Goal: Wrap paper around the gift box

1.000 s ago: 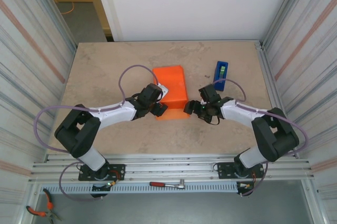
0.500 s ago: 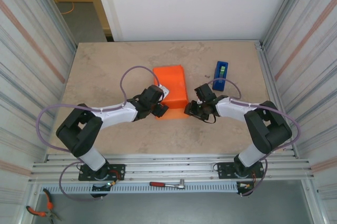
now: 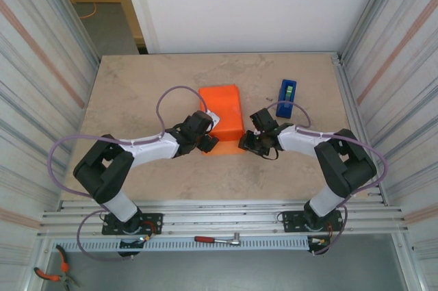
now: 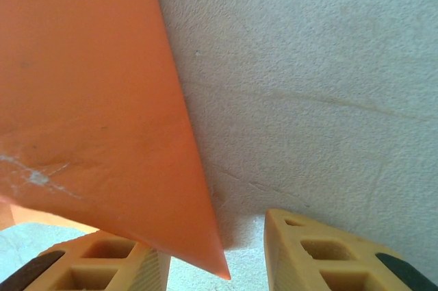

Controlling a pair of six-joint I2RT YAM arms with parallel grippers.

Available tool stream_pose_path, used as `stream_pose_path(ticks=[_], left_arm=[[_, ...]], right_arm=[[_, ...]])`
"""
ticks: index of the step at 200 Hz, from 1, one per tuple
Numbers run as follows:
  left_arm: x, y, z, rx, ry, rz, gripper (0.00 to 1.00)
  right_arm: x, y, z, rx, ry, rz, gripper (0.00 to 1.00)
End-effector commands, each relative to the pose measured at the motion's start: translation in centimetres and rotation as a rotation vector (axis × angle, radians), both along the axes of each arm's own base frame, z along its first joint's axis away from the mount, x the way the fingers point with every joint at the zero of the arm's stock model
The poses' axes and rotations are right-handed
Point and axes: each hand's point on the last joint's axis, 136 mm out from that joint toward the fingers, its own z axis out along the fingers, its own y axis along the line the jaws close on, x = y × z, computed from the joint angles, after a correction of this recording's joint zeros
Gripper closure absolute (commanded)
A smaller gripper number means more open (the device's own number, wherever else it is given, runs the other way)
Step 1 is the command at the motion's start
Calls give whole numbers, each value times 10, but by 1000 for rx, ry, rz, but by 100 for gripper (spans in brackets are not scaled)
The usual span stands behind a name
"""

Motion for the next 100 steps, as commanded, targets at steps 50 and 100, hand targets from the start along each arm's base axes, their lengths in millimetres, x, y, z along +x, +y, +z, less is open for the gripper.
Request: stream_pose_path(ticks=[50, 100], left_arm=[[0, 0, -4, 15, -9, 7, 6], [0, -1, -4, 16, -10, 5, 6]], right_arm=[[-3, 12, 0, 15, 6, 34, 70], [-3, 14, 3, 22, 4, 32, 84]])
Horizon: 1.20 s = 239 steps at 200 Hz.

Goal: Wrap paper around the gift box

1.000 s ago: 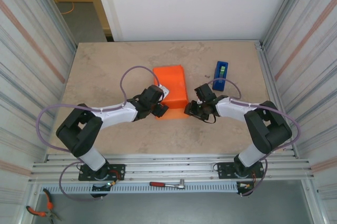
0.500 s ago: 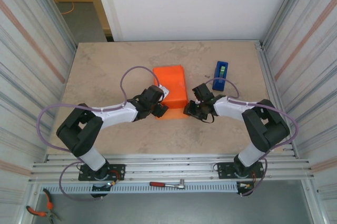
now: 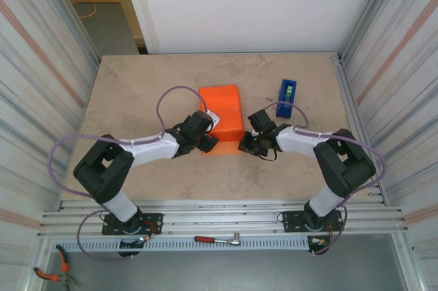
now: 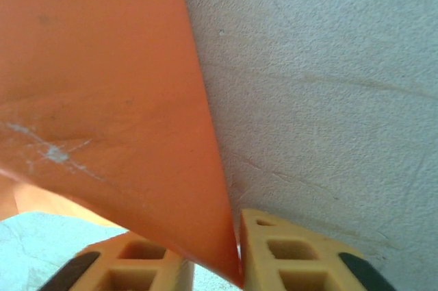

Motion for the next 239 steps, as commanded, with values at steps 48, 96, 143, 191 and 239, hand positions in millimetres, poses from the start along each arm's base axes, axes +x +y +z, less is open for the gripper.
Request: stream_pose_path(ticks=[48, 96, 143, 191, 239], left_arm=[[0, -1, -4, 22, -13, 4, 6], [-1, -1, -5, 30, -13, 0, 6], [-1, -2, -6, 30, -13, -1, 7], [-1, -2, -4, 29, -15, -3, 8], [-2, -4, 5, 5, -24, -5, 8]], right_arm=[[3, 12, 12, 26, -10, 24, 100], [5, 18, 24, 59, -29, 21, 100], [8, 22, 30, 79, -38, 19, 100], [5, 17, 22, 62, -24, 8, 100], [-1, 4, 10, 40, -3, -15, 100]])
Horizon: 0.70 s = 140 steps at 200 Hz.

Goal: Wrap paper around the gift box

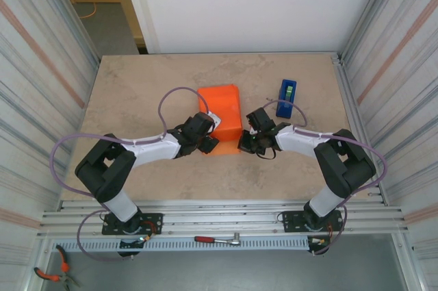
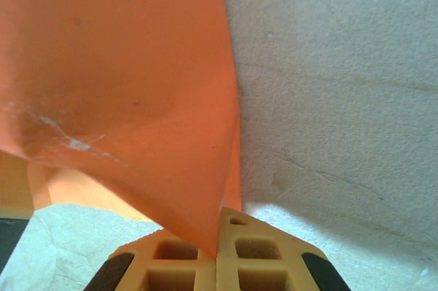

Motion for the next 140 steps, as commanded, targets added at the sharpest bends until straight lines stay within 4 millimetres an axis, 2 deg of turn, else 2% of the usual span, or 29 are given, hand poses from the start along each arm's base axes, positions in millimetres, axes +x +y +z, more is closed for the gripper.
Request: stream_pose_path(ticks=[1, 66, 100, 124, 140], left_arm=[[0, -2, 10, -17, -26, 0, 8], [-9, -18, 53, -103, -36, -101, 7], [-5, -33, 75, -133, -56, -168, 6], [1, -45, 83, -127, -46, -211, 7], [3, -51, 81, -113, -37, -247, 8]], right_arm=[[-2, -6, 1, 5, 2, -30, 100], [-1, -4, -1, 10, 5, -27, 100], [0, -4, -3, 10, 9, -26, 100], [-1, -4, -5, 7, 13, -26, 100], [0, -3, -4, 10, 11, -27, 100]])
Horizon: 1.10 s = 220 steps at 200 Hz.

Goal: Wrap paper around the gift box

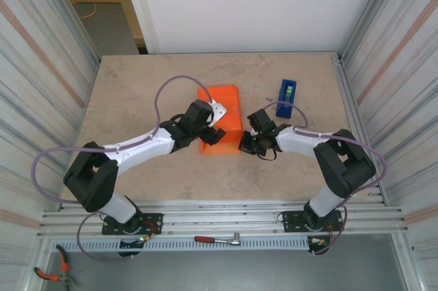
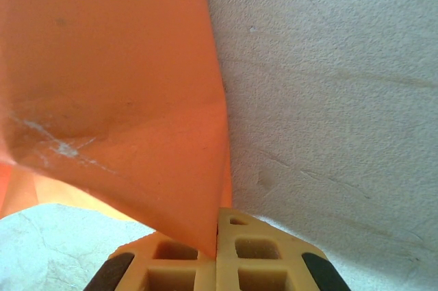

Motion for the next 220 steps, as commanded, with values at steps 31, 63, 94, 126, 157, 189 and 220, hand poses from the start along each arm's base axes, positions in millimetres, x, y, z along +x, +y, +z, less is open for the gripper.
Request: stream_pose_path(ticks=[31, 63, 94, 126, 157, 189, 220], left_arm=[[-5, -22, -6, 74, 1, -192, 8], [-4, -19, -16, 172, -35, -269, 6], [3, -15, -27, 255, -47, -287, 7], [10, -9, -46, 319, -54, -276, 9], [19, -5, -52, 345, -86, -228, 13], [22, -5, -57, 353, -90, -210, 20], [16, -8, -70, 372, -71, -227, 23]], right_arm=[[0, -1, -1, 5, 12, -16, 100], [0, -2, -1, 4, 11, -18, 100], [0, 0, -2, 7, 14, -15, 100], [0, 0, -1, 10, 12, -15, 100], [1, 1, 1, 14, 9, -11, 100], [1, 4, 5, 33, -4, -5, 100], [3, 9, 14, 71, -22, 0, 100]])
